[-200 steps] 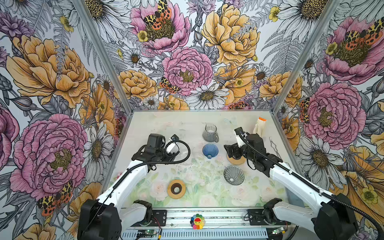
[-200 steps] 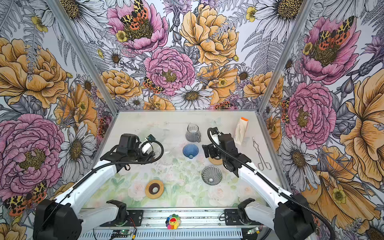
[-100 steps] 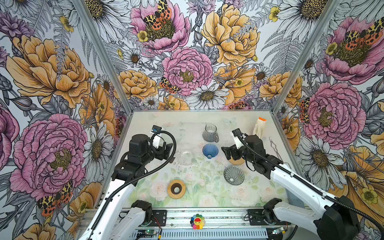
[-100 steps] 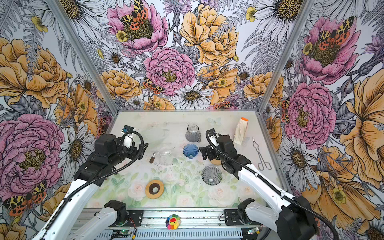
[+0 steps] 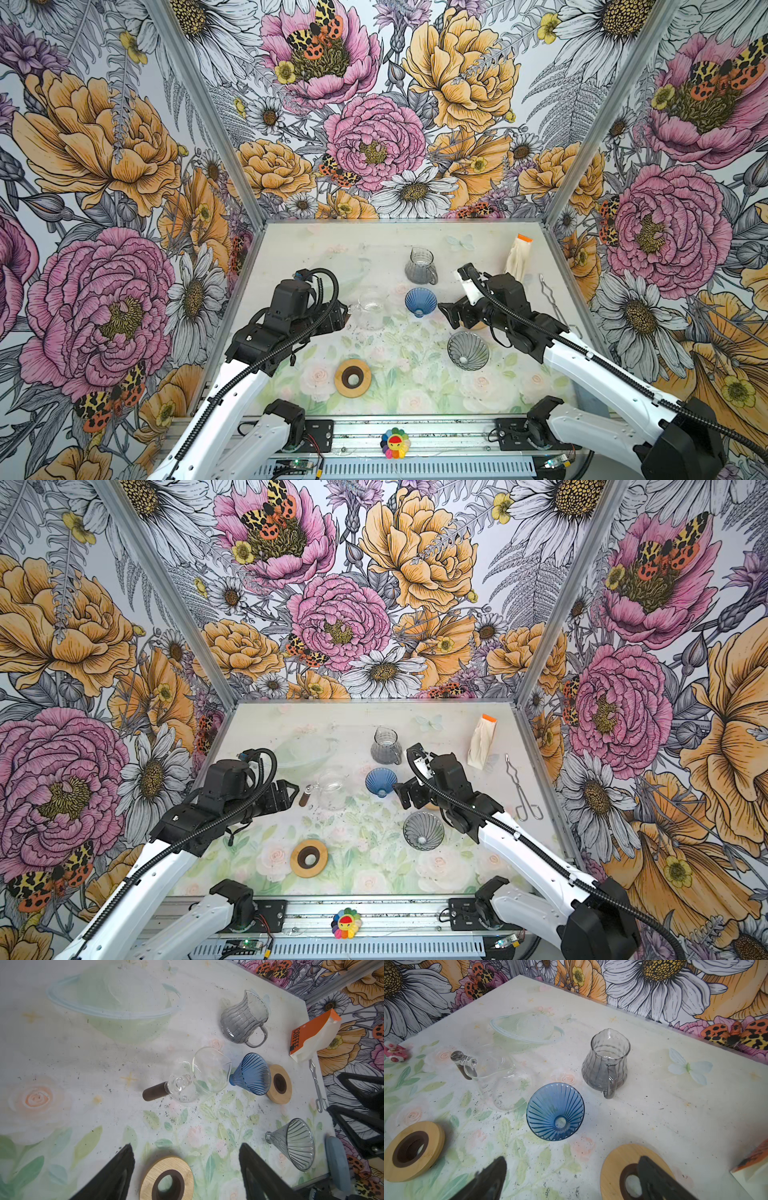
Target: Place the coffee filter in the dripper
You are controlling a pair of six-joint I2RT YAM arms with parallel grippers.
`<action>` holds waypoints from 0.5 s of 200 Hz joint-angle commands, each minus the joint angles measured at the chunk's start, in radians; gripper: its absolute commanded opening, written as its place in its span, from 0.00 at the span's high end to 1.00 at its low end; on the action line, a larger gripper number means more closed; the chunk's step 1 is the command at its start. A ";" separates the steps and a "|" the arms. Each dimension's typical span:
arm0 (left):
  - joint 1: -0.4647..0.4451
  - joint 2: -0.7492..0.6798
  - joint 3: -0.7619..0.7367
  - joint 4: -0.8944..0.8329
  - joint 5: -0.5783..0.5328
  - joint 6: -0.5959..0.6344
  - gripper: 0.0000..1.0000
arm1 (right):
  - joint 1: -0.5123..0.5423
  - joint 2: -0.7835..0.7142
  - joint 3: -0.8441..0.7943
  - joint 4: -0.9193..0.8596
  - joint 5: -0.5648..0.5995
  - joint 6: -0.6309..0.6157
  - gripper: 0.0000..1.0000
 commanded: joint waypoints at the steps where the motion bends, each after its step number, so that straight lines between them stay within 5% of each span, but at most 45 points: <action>1: -0.061 -0.007 -0.034 -0.066 -0.033 -0.210 0.22 | 0.024 -0.014 0.048 -0.039 -0.084 0.012 0.02; 35: -0.141 -0.048 -0.111 -0.098 -0.124 -0.405 0.31 | 0.080 0.022 0.049 -0.042 -0.172 0.105 0.04; 68: -0.173 -0.091 -0.208 -0.114 -0.136 -0.529 0.32 | 0.168 0.091 0.055 -0.039 -0.174 0.176 0.07; 100: -0.239 -0.100 -0.304 -0.107 -0.159 -0.631 0.43 | 0.248 0.173 0.066 -0.015 -0.150 0.224 0.12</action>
